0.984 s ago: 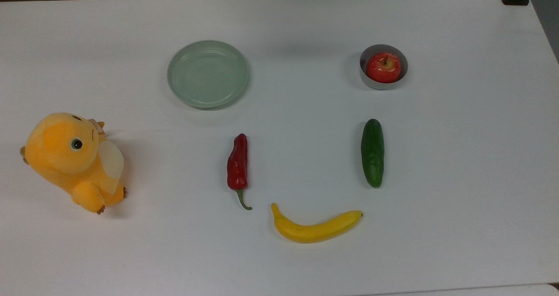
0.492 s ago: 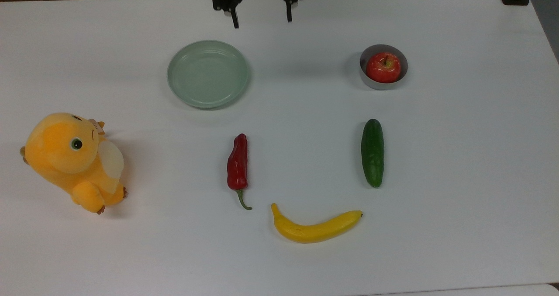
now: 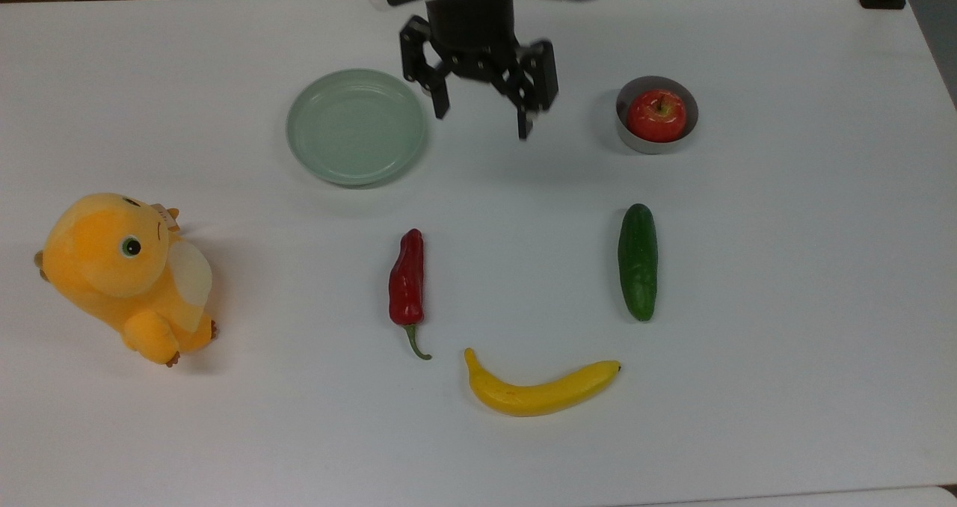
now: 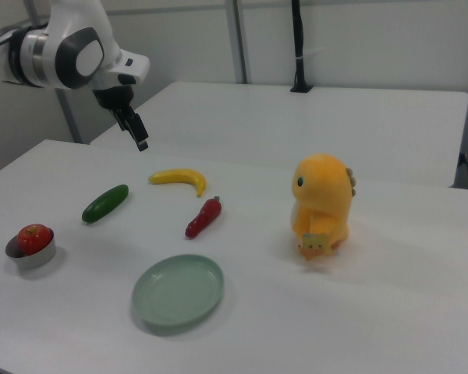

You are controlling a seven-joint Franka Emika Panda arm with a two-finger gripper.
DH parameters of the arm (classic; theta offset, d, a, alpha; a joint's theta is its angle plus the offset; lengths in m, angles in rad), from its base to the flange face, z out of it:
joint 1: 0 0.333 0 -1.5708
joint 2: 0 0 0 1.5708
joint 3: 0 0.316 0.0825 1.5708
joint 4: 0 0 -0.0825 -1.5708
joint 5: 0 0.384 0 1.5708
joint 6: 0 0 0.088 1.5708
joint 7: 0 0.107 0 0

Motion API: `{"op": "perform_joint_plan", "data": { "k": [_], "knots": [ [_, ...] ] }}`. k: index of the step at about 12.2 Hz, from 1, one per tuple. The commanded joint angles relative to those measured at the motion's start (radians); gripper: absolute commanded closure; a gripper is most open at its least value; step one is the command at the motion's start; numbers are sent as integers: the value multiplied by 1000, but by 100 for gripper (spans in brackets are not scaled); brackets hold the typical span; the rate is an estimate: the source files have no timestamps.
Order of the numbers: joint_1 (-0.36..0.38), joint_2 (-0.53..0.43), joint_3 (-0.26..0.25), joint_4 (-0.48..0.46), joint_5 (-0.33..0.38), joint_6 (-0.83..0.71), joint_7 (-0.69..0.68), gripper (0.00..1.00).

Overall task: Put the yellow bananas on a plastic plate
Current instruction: 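Move the open gripper down over the yellow banana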

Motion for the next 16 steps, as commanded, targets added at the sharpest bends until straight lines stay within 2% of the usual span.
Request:
{"op": "perform_joint_plan", "data": {
  "k": [1,4,6,10,14,16],
  "knots": [
    [32,181,-14,200,-75,53,492,0],
    [31,263,-26,228,-77,204,870,0],
    [31,310,-43,228,-75,343,963,0],
    [31,432,-43,245,-77,541,977,0],
    [49,556,-45,348,-77,566,980,0],
    [91,600,-64,352,-80,601,980,0]
  ]
}}
